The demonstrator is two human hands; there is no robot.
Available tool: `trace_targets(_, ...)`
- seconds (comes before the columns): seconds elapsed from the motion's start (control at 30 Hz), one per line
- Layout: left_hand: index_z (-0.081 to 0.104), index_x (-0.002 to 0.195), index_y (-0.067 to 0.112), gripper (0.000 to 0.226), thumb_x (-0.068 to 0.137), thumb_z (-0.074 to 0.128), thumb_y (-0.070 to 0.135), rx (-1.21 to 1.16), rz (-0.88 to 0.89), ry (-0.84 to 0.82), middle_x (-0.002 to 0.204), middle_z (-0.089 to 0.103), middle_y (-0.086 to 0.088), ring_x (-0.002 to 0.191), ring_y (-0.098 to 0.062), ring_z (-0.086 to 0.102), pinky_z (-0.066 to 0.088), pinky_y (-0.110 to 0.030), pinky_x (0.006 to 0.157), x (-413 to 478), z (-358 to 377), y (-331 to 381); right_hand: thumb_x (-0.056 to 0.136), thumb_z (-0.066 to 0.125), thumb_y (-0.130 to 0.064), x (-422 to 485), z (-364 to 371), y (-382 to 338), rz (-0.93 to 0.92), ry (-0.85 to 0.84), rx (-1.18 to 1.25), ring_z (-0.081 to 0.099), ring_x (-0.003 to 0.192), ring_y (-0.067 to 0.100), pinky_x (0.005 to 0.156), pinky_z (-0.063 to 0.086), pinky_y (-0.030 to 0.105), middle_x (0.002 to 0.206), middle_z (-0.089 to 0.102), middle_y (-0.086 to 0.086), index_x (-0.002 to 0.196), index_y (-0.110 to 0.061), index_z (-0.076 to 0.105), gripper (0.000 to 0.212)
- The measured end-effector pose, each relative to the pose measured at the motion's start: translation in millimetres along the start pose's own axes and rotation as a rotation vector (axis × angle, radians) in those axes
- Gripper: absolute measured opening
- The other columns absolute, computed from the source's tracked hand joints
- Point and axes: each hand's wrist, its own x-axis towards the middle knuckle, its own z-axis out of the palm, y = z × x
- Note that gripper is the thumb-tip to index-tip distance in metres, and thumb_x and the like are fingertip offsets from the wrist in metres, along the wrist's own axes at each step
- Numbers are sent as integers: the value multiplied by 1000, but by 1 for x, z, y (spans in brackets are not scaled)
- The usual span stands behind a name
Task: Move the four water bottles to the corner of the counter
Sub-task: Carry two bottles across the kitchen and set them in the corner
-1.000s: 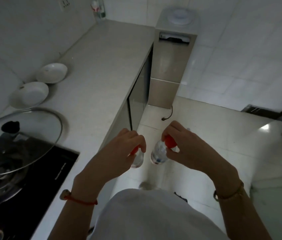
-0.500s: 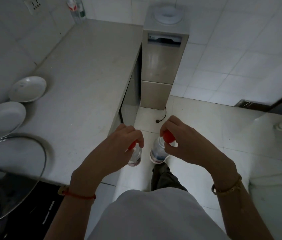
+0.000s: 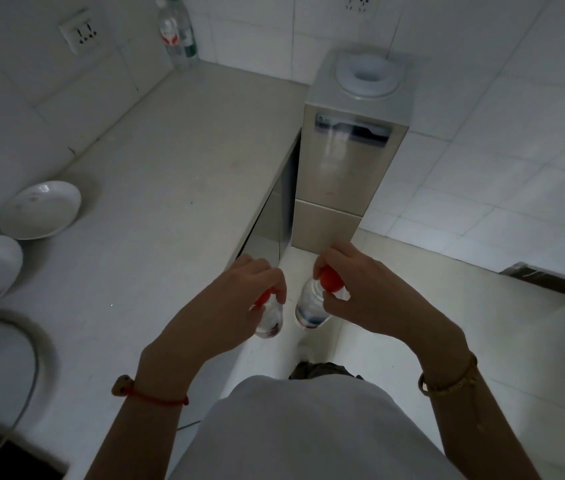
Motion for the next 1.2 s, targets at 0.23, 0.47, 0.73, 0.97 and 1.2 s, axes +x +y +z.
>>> trace_targets(0.23,59,90,20,22,82,61,0,-16,-69,62,95,56,7,94,-11,47,43,-17,77,87,-14,-2,74,77,-25,72,-53,71,-124,-2,-37,55,83,12,74,48,19,106,55,1,107,-17,55,41)
trace_targets(0.47,55,90,23,25,82,60,0,-16,-134,29,97,47,16,97,-4,41,39,-10,77,151,-28,-15,76,74,-25,132,-85,114,-119,-23,-35,51,86,10,73,44,16,104,39,-13,110,-19,52,40)
trace_targets(0.73,57,91,23,27,81,60,-1,-9,-171,30,97,56,10,94,-4,43,37,-13,76,206,-46,-59,77,69,-22,209,-99,141,-147,-51,21,53,86,12,71,53,22,102,37,-13,98,-31,43,35)
trace_targets(0.97,53,85,30,31,80,58,-1,-7,-225,112,91,53,16,93,1,41,39,-14,72,252,-71,-111,75,65,-30,302,-104,154,-251,-64,16,54,80,6,69,55,24,92,33,-22,91,-40,37,34)
trace_targets(1.2,52,84,29,31,80,57,-2,2,-273,176,92,56,13,92,-4,43,48,-28,77,296,-105,-156,77,58,-30,392,-115,155,-298,-109,2,54,79,6,64,49,27,99,38,-19,99,-34,46,26)
